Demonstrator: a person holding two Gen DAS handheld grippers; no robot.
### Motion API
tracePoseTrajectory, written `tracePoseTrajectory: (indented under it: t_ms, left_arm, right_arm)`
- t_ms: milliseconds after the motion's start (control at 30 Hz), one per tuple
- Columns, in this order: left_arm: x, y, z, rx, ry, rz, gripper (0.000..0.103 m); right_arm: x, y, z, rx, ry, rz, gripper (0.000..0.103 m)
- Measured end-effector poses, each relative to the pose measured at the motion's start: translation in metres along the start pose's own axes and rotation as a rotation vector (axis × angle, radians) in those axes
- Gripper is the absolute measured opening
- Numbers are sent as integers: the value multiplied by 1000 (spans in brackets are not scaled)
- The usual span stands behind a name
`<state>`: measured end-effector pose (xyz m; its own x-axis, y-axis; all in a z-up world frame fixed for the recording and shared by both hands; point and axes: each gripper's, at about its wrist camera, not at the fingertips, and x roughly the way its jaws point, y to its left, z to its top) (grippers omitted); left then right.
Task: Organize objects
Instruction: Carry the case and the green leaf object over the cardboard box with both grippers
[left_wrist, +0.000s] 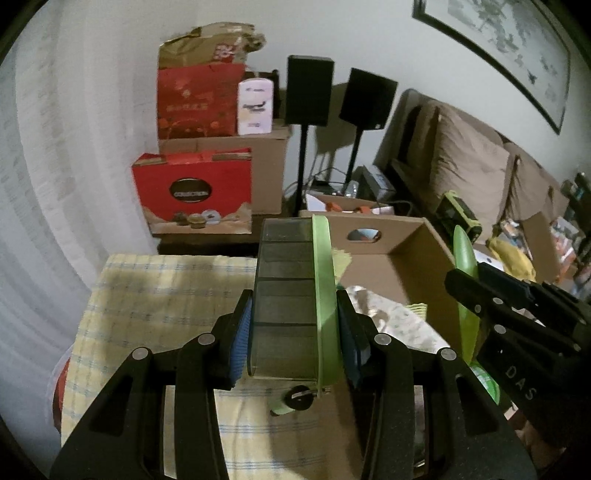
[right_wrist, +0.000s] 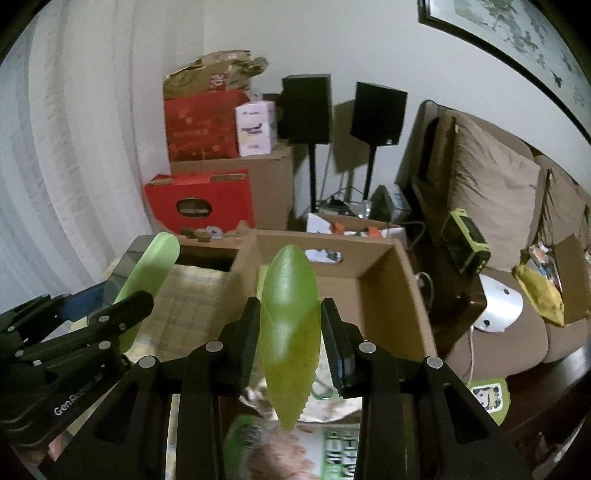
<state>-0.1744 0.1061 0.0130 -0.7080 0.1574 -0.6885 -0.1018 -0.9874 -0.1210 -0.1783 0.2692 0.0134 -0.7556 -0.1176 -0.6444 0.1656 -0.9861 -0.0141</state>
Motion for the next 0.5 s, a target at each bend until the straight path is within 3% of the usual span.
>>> tracePoseTrajectory:
  t_ms: [500]
  left_arm:
    - [22,-55,2,49,17,-42,40]
  right_arm:
    - [5,-52,-5,55,30,-36,33]
